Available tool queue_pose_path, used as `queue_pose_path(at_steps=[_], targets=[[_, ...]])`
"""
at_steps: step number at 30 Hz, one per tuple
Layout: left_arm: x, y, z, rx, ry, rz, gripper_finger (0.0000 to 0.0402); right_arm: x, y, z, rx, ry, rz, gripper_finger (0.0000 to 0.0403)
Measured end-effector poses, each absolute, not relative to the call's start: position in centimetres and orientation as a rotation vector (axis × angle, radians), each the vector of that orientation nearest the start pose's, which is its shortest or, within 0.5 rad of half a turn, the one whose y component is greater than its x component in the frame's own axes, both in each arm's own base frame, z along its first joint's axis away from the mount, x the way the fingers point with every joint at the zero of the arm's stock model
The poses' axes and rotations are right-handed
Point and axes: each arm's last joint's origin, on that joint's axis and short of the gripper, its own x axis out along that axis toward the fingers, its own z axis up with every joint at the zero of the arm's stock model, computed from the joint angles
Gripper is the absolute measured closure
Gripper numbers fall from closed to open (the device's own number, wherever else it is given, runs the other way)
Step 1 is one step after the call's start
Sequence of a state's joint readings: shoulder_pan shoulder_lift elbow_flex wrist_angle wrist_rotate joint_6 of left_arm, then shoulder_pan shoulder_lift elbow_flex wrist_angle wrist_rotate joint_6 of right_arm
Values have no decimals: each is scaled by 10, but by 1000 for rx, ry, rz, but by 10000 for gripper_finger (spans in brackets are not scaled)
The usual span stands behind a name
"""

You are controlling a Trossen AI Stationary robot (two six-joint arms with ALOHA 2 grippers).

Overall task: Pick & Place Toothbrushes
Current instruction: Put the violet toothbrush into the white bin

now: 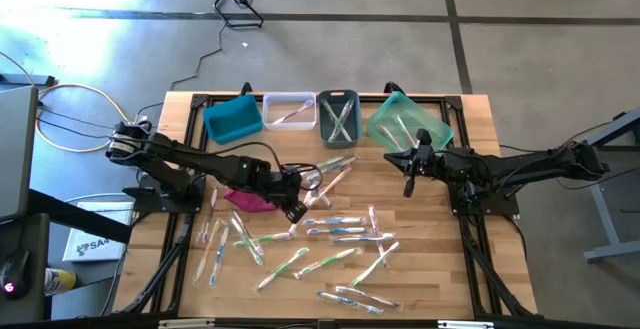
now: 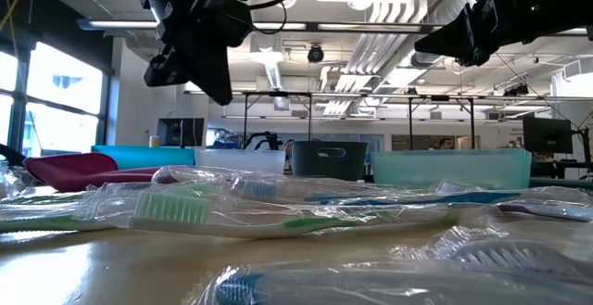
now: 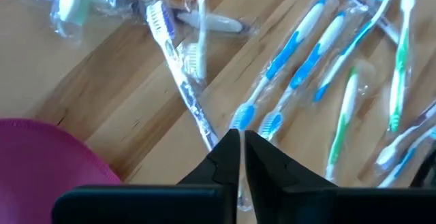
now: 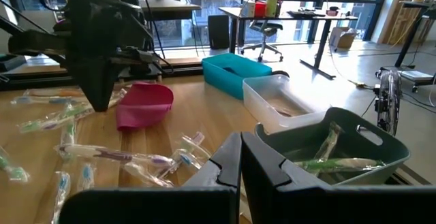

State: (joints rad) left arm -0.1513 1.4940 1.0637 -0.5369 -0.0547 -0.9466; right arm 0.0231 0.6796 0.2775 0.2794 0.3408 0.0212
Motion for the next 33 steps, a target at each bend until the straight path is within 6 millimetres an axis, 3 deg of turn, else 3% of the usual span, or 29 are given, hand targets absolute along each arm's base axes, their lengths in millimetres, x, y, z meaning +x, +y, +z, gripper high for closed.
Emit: queue_pose_path(at_steps=[10, 14, 33], targets=[[302, -44, 228, -746, 969, 401, 253, 158, -6, 217, -1, 117, -319, 400], [306, -43, 226, -722, 932, 434, 221, 158, -6, 217, -1, 118, -318, 400], [325, -46, 193, -722, 975, 455, 213, 158, -6, 215, -5, 139, -319, 400]])
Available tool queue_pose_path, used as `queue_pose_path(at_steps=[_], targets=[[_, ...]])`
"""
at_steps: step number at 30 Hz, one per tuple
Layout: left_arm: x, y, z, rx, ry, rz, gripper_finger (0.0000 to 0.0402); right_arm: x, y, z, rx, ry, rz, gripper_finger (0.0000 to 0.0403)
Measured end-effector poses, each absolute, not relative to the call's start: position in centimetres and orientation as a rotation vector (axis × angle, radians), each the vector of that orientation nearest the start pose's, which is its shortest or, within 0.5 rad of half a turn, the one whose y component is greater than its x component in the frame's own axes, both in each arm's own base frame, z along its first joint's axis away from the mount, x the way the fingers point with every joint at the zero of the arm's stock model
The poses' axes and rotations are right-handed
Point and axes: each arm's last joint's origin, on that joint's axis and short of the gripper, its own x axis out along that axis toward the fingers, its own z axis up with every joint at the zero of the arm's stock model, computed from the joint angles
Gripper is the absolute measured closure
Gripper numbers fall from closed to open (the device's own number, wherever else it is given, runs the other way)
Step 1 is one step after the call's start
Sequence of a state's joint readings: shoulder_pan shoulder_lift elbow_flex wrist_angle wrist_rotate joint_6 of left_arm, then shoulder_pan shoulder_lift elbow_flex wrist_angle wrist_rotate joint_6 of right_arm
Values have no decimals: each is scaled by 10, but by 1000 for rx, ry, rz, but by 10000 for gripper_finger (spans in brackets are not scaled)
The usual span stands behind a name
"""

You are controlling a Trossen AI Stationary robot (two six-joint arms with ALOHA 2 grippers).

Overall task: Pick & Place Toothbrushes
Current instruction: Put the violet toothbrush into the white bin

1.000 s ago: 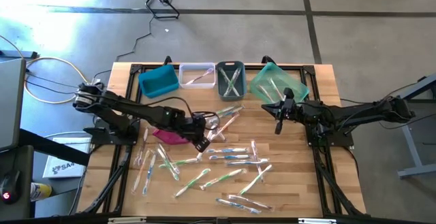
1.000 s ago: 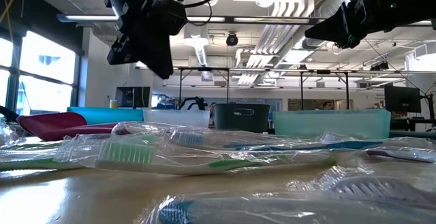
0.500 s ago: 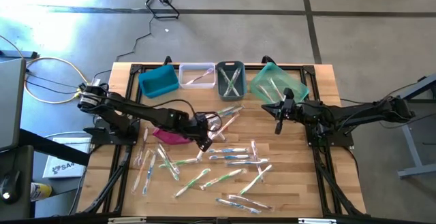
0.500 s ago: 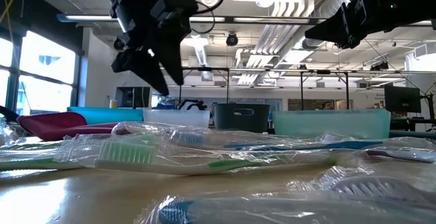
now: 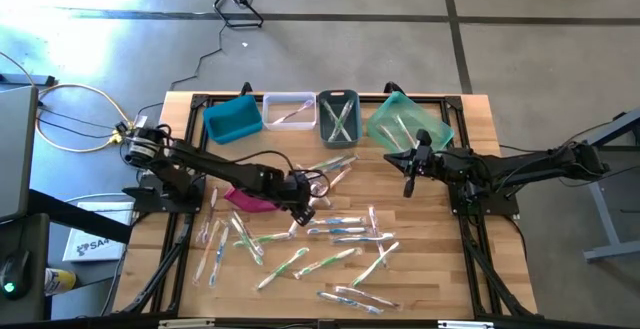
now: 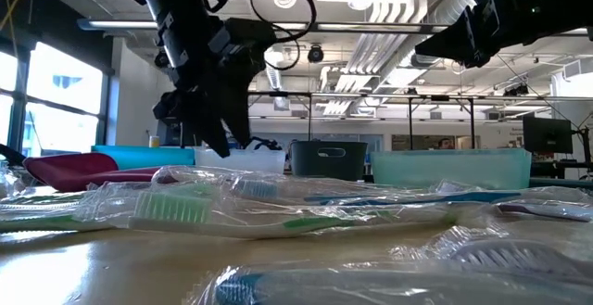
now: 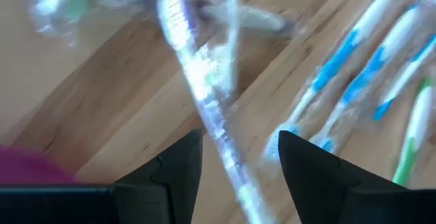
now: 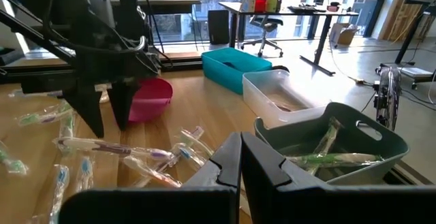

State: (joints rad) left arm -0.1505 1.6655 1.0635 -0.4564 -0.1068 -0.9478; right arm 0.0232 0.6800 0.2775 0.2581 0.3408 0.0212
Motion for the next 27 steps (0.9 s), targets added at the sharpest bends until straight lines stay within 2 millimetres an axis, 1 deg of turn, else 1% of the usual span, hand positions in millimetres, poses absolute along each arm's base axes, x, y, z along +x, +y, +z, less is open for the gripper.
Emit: queue_pose_path(at_steps=[3, 5, 7, 9, 11, 13, 16, 18, 27], targets=[[324, -46, 188, -716, 1006, 464, 213, 158, -6, 215, -5, 139, -319, 400], [329, -47, 186, -722, 986, 454, 213, 158, -6, 215, -6, 142, -319, 400], [327, -47, 183, -715, 1007, 465, 213, 158, -6, 215, -5, 138, -319, 400], [331, -47, 180, -720, 992, 457, 213, 158, -6, 215, -6, 145, -319, 400], [329, -47, 177, -711, 1019, 471, 213, 158, -6, 215, -6, 141, -319, 400], [333, -47, 172, -712, 1016, 470, 213, 158, -6, 215, -6, 142, -319, 400], [332, -47, 166, -702, 1046, 486, 213, 158, -6, 215, -5, 140, -319, 400], [335, -48, 165, -708, 1029, 476, 213, 158, -6, 214, -7, 146, -318, 400], [335, -48, 166, -710, 1023, 473, 213, 158, -6, 214, -7, 147, -319, 400]])
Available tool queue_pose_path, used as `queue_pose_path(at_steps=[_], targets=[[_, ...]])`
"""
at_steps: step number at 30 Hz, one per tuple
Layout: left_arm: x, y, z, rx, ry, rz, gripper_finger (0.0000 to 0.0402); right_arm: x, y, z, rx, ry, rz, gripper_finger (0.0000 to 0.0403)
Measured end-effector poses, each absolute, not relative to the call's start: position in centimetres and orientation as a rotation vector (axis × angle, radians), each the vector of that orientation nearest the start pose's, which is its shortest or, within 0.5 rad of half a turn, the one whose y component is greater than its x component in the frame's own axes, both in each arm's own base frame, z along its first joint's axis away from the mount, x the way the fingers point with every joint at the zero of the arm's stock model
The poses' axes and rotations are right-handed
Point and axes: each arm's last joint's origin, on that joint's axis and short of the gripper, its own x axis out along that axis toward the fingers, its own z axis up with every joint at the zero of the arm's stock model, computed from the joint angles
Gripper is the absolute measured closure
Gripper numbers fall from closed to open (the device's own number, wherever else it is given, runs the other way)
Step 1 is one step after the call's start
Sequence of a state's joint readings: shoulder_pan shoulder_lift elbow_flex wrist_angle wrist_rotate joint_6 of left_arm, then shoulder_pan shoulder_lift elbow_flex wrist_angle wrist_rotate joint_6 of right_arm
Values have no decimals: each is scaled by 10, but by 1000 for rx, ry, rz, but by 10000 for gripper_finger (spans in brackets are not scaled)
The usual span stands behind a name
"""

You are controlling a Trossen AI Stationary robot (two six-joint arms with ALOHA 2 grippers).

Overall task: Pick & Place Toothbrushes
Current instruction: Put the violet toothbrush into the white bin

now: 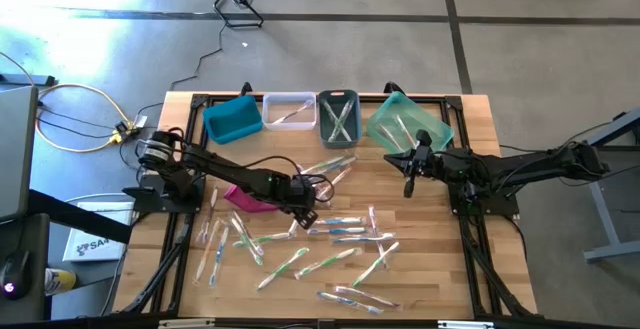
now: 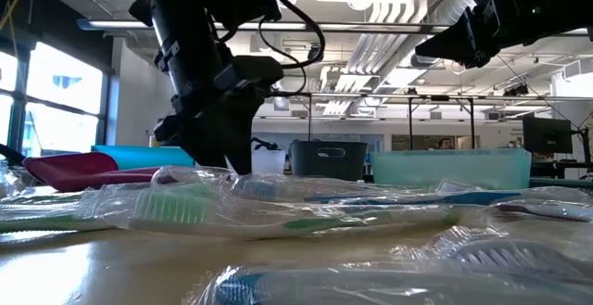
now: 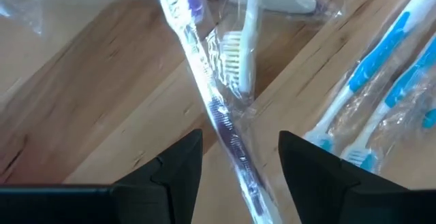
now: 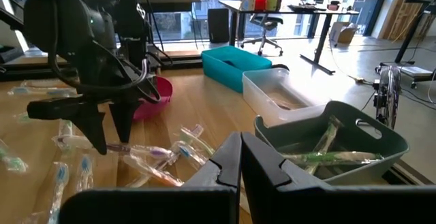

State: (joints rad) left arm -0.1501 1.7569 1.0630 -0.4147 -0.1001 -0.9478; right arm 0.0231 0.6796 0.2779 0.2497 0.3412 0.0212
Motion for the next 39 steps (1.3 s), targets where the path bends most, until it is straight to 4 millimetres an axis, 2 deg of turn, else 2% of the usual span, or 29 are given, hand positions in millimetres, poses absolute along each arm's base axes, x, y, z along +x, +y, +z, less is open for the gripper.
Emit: queue_pose_path(at_steps=[18, 39], targets=[[335, -47, 166, -701, 1018, 486, 217, 158, -6, 214, -7, 147, -319, 400], [335, -47, 166, -696, 1013, 493, 327, 158, -6, 215, -7, 146, -319, 400]])
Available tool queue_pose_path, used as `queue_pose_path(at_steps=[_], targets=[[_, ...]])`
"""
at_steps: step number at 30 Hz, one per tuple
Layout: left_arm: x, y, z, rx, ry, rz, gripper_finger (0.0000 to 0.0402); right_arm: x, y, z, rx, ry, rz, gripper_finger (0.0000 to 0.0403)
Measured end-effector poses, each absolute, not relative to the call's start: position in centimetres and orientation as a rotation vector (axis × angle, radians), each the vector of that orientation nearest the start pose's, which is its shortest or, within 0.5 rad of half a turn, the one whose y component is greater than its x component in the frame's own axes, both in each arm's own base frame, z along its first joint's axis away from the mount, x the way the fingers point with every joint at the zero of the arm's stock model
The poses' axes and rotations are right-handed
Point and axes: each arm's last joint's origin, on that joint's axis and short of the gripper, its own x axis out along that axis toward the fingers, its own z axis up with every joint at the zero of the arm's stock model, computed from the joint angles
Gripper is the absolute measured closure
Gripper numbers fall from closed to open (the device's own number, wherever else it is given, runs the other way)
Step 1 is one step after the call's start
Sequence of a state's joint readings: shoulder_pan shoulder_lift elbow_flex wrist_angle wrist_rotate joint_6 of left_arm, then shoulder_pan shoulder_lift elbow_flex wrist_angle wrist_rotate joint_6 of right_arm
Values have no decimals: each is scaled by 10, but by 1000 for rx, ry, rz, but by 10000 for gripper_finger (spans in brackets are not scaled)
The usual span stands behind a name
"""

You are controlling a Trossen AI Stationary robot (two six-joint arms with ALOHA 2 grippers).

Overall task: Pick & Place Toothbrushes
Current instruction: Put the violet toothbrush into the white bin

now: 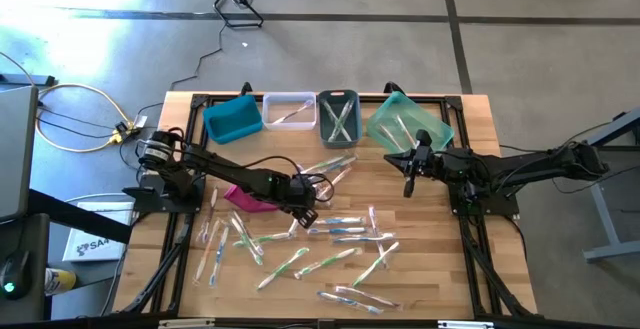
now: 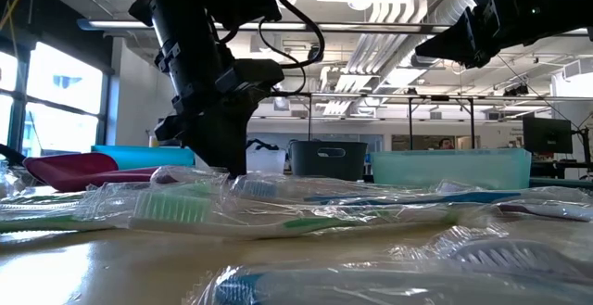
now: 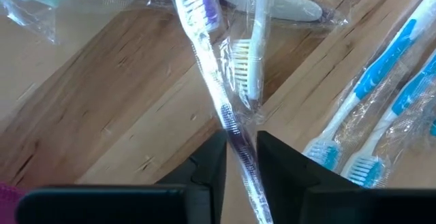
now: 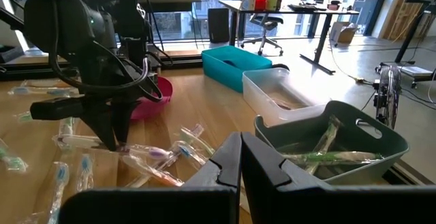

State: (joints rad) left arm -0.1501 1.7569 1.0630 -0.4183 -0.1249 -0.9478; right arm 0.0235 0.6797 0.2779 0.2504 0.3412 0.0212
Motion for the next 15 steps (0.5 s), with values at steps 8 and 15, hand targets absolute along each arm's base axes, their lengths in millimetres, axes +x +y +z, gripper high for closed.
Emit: queue_pose_path(at_steps=[8, 15], targets=[[335, -47, 166, -696, 1013, 494, 381, 158, -6, 215, -7, 146, -319, 400], [335, -47, 166, -690, 1017, 491, 400, 158, -6, 215, -7, 146, -319, 400]])
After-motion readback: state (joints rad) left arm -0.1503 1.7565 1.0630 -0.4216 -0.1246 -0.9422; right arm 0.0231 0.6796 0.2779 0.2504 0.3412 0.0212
